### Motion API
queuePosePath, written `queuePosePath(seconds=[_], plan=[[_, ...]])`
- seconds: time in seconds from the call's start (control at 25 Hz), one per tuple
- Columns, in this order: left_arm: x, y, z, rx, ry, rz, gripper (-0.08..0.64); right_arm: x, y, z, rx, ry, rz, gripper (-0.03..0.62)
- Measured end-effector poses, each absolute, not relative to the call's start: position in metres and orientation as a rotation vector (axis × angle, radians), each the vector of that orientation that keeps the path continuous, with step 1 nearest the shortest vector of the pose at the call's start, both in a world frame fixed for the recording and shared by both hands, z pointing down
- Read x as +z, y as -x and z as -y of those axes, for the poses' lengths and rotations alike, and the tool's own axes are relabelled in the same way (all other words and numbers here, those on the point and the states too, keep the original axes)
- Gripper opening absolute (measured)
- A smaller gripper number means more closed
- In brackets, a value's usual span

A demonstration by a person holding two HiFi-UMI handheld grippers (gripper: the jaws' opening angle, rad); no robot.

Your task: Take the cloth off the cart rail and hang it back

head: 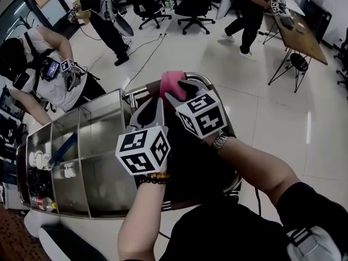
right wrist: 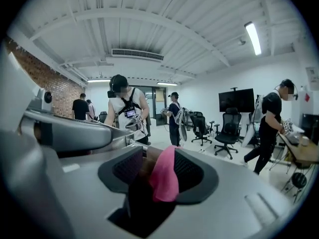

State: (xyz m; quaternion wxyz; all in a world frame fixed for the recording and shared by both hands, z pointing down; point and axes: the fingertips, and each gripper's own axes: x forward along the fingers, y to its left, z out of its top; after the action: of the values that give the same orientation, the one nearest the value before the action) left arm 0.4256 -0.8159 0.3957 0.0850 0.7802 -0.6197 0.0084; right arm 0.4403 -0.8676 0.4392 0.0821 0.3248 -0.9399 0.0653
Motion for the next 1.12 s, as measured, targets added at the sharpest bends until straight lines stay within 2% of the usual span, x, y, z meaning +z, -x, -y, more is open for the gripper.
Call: queuePosePath(seconds=[0.2,0.72,0.96,1.12], plan=[[0.411,-0.404,0.852,0.064,-2.281,1.875,0.015,0.466,-0.426,0.908,0.246,-1.004,2.707,0.208],[0.440,-0.399,0.877,0.050,-2.238,1.842,0.014,0.512,-0.414,0.947,0.320,-1.017,2.583,0.202],[0.443,-0.395,0.879,0.055,-2.232,1.848,0.014,0.510,-0.417,0.954,0.341,-1.049,2.580,0.040],[0.441,-0.402,0.875,0.071,-2.243,1.849,0.014,0.502,-0.423,0.947,0.328,-1.057,2.598,0.015]])
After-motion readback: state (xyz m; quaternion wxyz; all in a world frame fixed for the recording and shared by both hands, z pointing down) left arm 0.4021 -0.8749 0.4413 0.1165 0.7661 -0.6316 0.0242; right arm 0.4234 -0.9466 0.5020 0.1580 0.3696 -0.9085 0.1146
